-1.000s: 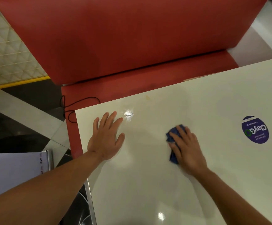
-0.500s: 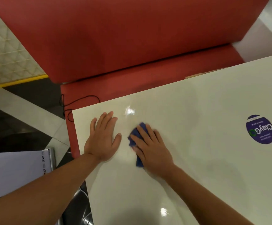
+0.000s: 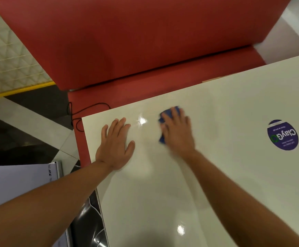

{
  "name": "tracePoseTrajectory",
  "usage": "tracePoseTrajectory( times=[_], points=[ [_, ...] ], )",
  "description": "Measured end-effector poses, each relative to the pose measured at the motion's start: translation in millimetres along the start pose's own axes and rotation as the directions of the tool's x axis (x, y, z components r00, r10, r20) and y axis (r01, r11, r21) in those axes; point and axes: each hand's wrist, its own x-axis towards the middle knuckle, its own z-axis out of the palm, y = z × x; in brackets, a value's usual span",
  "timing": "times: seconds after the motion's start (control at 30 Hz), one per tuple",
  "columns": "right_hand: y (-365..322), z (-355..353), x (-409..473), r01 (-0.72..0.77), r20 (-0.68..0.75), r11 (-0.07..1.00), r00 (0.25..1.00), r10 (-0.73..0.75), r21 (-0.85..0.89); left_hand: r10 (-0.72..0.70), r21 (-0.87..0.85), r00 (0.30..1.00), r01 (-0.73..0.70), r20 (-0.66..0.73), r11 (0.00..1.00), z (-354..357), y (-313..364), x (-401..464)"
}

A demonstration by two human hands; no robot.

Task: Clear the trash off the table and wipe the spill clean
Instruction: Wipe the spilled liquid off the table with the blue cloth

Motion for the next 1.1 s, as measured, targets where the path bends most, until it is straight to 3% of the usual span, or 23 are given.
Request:
tracePoseTrajectory(
  times=[0.13, 0.27, 0.33, 0.43, 0.57, 0.63, 0.7, 0.83, 0.9, 1.0, 1.1],
  points=[
    [-52, 16, -171, 0.231, 0.061, 0.969, 0.970, -0.237, 0.086, -0.002, -0.002, 1.000, 0.002, -0.012, 1.000, -2, 4, -1],
    [13, 11, -292, 0.257, 0.132, 0.959, 0.953, -0.271, 0.118, -0.016, -0.007, 1.000, 0.016, -0.004, 1.000, -4, 6, -3],
    [62, -1, -295, 0.165, 0.125, 0.983, 0.977, -0.173, 0.076, -0.007, 0.001, 0.999, 0.007, 0.036, 1.000, -5, 7, -6],
    [106, -20, -239, -0.093, 0.094, 0.992, 0.992, 0.085, 0.088, -0.010, -0.019, 0.996, 0.012, 0.092, 1.000, -7, 5, -23],
    [77, -21, -114, -0.209, 0.017, 0.977, 0.978, 0.208, 0.040, -0.001, 0.045, 0.995, -0.004, 0.104, 0.999, -3, 2, -83],
    [26, -15, -62, -0.144, 0.035, 0.989, 0.989, 0.143, 0.017, -0.019, 0.093, 0.993, 0.008, 0.117, 0.996, -1, -1, -111],
    [-34, -6, -39, 0.013, 0.063, 0.999, 0.998, -0.016, 0.038, -0.048, 0.092, 0.990, 0.035, 0.136, 0.995, 0, -4, -135],
    [-120, 22, -100, 0.389, 0.102, 0.917, 0.913, -0.396, 0.085, -0.111, 0.029, 0.982, 0.108, 0.150, 0.994, 3, -10, -175],
    [-115, 23, -159, 0.448, 0.112, 0.886, 0.881, -0.460, 0.116, -0.160, -0.058, 0.975, 0.171, 0.153, 0.984, 4, -9, -189],
    [-57, 11, -225, 0.413, 0.155, 0.901, 0.889, -0.430, 0.133, -0.200, -0.216, 0.967, 0.232, 0.158, 0.948, 4, -3, -199],
    [10, -5, -217, 0.354, 0.158, 0.930, 0.917, -0.366, 0.100, -0.237, -0.359, 0.961, 0.274, 0.145, 0.892, 0, 5, -199]
  ],
)
